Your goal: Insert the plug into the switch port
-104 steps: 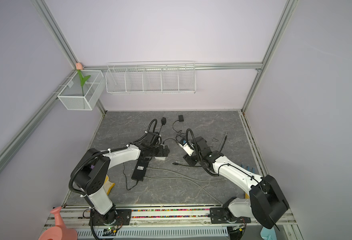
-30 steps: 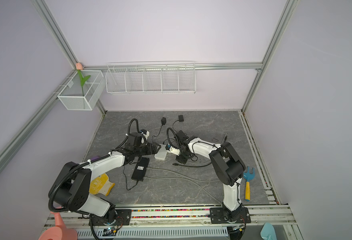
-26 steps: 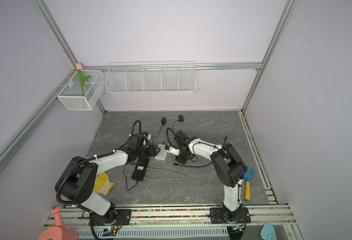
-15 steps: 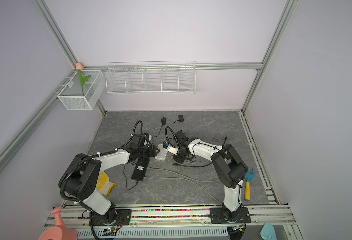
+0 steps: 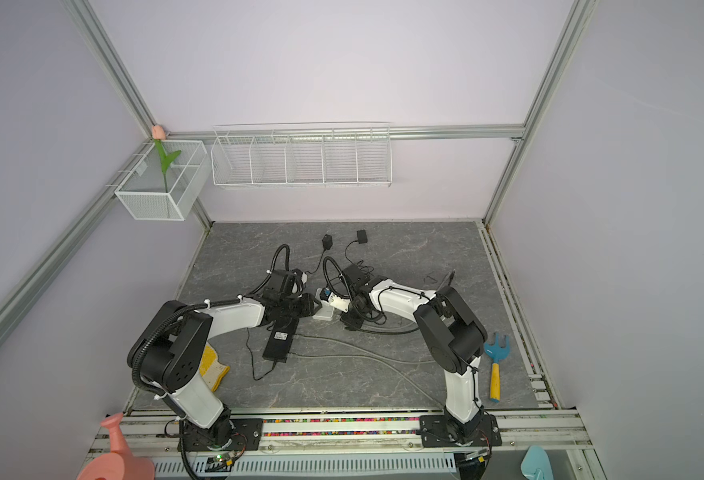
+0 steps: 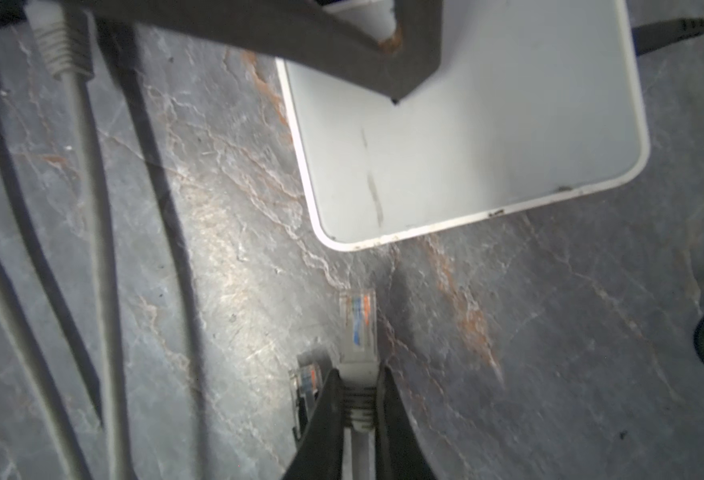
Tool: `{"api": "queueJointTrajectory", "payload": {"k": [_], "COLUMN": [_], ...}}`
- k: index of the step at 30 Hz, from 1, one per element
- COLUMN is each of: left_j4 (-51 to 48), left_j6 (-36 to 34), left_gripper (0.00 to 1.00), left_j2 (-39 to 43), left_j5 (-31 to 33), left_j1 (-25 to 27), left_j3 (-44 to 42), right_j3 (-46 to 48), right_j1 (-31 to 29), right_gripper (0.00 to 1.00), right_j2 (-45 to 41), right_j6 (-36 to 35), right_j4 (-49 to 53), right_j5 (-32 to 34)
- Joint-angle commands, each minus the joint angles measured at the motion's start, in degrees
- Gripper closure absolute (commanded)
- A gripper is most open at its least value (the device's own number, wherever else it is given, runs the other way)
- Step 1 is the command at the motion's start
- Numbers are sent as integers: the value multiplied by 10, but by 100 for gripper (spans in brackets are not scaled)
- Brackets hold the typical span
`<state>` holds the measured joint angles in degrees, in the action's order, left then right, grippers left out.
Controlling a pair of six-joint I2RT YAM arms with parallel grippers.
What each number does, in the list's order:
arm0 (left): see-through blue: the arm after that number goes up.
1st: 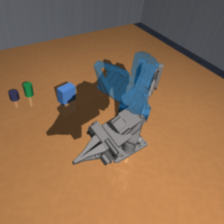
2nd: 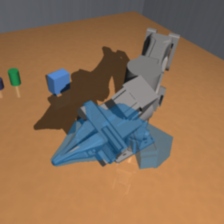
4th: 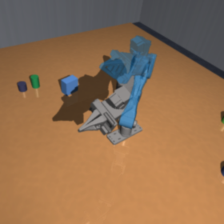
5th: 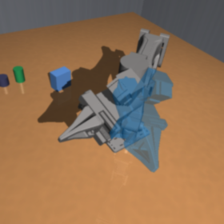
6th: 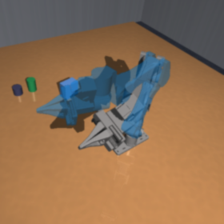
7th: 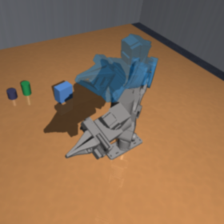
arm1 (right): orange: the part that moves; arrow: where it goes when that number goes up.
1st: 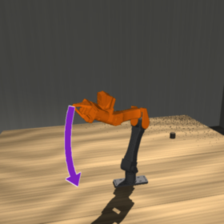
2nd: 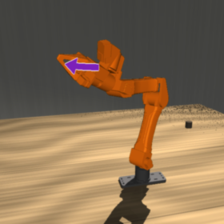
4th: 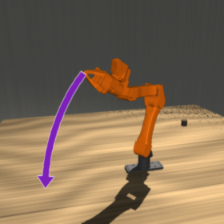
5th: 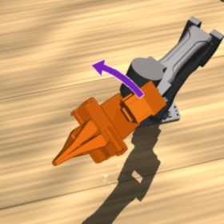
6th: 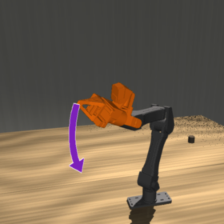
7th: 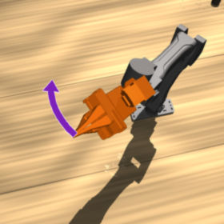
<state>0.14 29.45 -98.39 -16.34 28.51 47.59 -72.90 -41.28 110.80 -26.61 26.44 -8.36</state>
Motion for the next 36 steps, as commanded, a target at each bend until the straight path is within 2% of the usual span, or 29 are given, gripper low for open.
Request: {"api": "queueJointTrajectory", "payload": {"k": [1,9,17,24,31,36], "left_j4": [13,10,14,-6,-2,-13], "left_j6": [6,0,-3,-19,-17,-20], "left_gripper": [65,66,68,68,67,64], "left_j2": [-7,-11,-23,-18,-2,-10], "left_j5": [0,11,4,20,-6,-11], "left_j1": [2,3,2,1,-50,-55], "left_j3": [-7,-9,-5,0,-3,30], "right_j3": [-21,-46,-46,-36,-8,-18], "right_j1": [-5,-12,-22,-24,-2,8], "right_gripper": [94,94,94,94,94,94], "right_j2": [18,46,40,34,7,8], "right_j6": [-9,-22,-30,-34,-49,-58], "right_j4": [4,20,12,-5,-27,-32], "right_j5": [9,33,30,73,86,81]}}
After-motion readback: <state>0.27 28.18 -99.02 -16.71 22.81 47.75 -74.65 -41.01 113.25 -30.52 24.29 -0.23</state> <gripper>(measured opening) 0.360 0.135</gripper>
